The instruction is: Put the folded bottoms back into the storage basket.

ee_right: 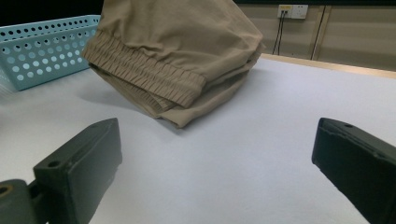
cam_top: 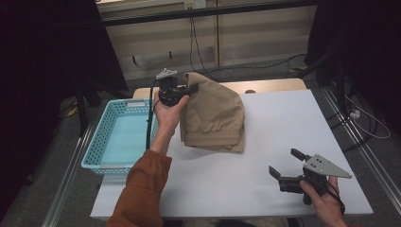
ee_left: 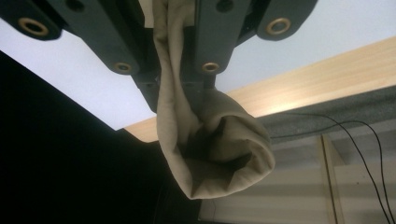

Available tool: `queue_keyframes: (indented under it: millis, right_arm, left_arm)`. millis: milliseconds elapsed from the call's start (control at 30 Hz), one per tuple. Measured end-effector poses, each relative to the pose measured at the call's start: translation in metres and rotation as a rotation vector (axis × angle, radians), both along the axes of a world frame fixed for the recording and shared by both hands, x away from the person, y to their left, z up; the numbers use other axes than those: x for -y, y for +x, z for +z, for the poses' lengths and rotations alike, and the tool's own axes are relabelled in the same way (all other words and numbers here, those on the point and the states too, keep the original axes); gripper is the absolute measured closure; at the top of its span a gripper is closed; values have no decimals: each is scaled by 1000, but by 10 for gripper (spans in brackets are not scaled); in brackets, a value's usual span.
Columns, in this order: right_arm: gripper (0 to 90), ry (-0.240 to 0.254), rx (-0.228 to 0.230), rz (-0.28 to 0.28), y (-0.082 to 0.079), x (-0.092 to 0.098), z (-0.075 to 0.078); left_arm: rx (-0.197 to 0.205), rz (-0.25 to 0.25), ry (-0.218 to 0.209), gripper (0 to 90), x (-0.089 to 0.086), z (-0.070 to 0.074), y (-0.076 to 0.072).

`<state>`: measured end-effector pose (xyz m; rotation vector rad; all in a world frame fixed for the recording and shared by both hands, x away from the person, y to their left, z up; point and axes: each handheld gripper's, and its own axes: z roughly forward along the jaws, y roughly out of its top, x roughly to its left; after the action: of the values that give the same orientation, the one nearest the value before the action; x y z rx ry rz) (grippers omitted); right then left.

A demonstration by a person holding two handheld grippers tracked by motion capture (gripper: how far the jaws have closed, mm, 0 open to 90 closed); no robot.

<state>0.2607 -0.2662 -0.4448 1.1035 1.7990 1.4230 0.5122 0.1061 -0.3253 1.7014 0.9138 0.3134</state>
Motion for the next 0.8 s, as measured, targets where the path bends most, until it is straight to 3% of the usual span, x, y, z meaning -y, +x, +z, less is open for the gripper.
queue_keyframes:
  millis: [800]
  right_arm:
    - [15,2,12,-16,-1,2,1]
  left_arm:
    - [70,-30,-18,846,-4,35,-14]
